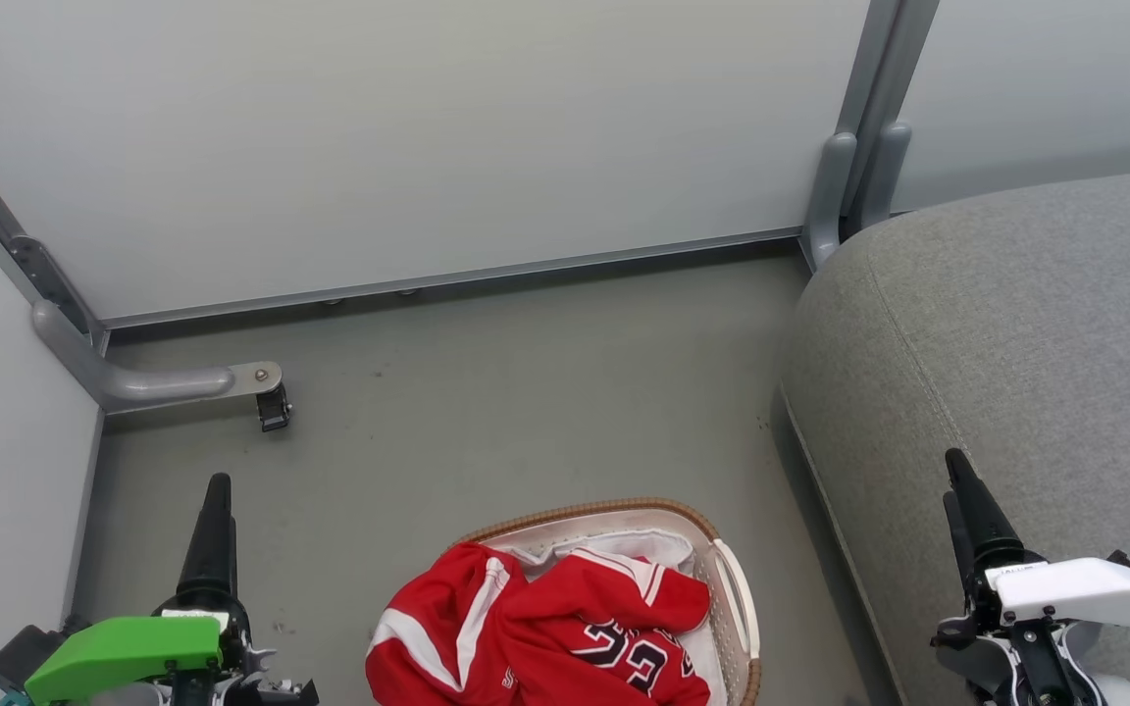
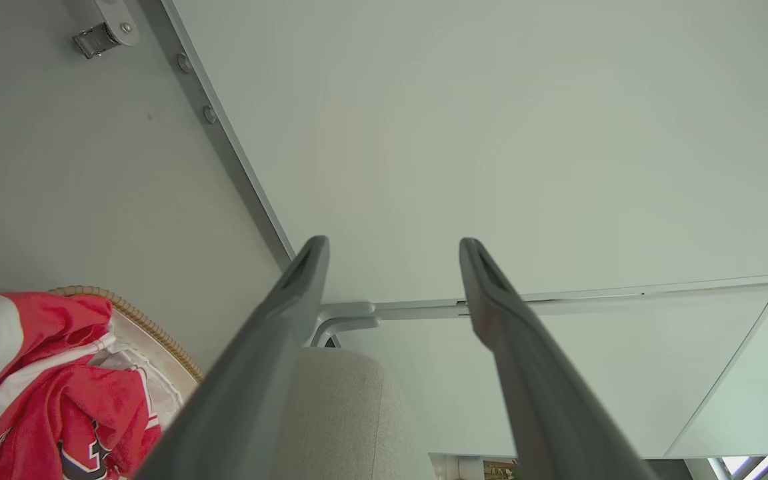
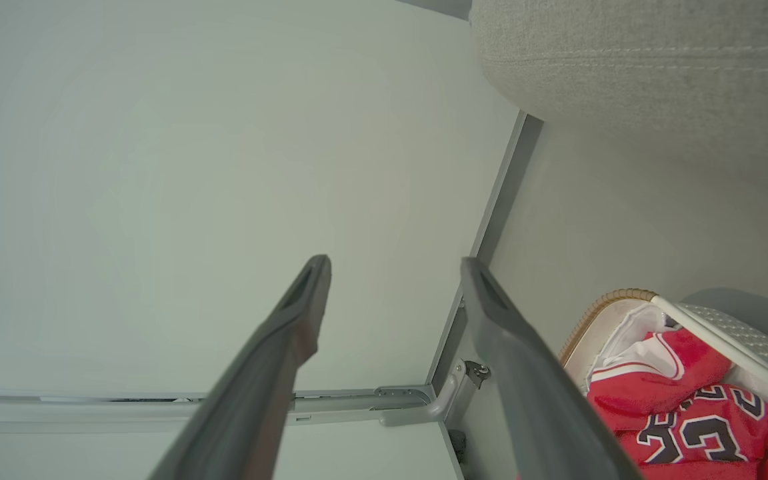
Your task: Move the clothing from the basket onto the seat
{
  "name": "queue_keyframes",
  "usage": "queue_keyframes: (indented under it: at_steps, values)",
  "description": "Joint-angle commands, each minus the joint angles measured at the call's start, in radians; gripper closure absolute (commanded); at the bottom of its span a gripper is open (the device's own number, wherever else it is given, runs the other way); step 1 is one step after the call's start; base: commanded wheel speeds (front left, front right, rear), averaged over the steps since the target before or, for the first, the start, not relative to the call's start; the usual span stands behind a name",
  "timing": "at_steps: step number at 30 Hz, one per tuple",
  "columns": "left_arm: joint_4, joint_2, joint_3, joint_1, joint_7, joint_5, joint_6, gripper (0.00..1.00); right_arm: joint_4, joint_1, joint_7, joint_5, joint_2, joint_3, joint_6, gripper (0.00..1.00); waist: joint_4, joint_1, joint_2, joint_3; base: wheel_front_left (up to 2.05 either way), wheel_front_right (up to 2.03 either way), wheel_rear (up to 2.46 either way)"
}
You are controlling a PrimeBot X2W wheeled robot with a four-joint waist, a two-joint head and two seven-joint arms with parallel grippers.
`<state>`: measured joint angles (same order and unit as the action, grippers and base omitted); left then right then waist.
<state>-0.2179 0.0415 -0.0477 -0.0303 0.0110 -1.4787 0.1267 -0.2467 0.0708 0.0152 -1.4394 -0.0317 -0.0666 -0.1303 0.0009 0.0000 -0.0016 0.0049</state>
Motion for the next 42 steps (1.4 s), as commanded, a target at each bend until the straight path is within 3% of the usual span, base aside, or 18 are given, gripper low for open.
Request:
queue_keyframes:
  at_steps: [1, 11, 32, 42]
  values:
    - [0.029, 0.005, 0.001, -0.001, -0.011, 0.038, 0.002, 0.00, 0.029, 0.003, -0.014, 0.040, -0.009, 0.002, 0.000, 0.00, 0.000, 0.0000, 0.0003, 0.000, 0.00, 0.00, 0.00]
    - [0.073, 0.006, 0.010, 0.008, -0.049, 0.189, 0.003, 0.00, 0.070, -0.006, -0.053, 0.249, -0.011, 0.029, 0.000, 0.00, 0.001, 0.0000, 0.0004, 0.002, 0.00, 0.00, 0.00]
    - [0.110, 0.008, 0.043, 0.054, -0.119, 0.611, -0.008, 0.00, 0.111, -0.026, -0.123, 0.656, -0.014, 0.116, 0.000, 0.00, 0.004, 0.0000, 0.0007, 0.003, 0.00, 0.00, 0.00]
    - [0.115, 0.009, 0.069, 0.075, -0.149, 0.774, -0.016, 0.00, 0.105, -0.031, -0.152, 0.799, -0.015, 0.134, 0.000, 0.00, 0.004, 0.0000, 0.0008, 0.000, 0.00, 0.00, 0.00]
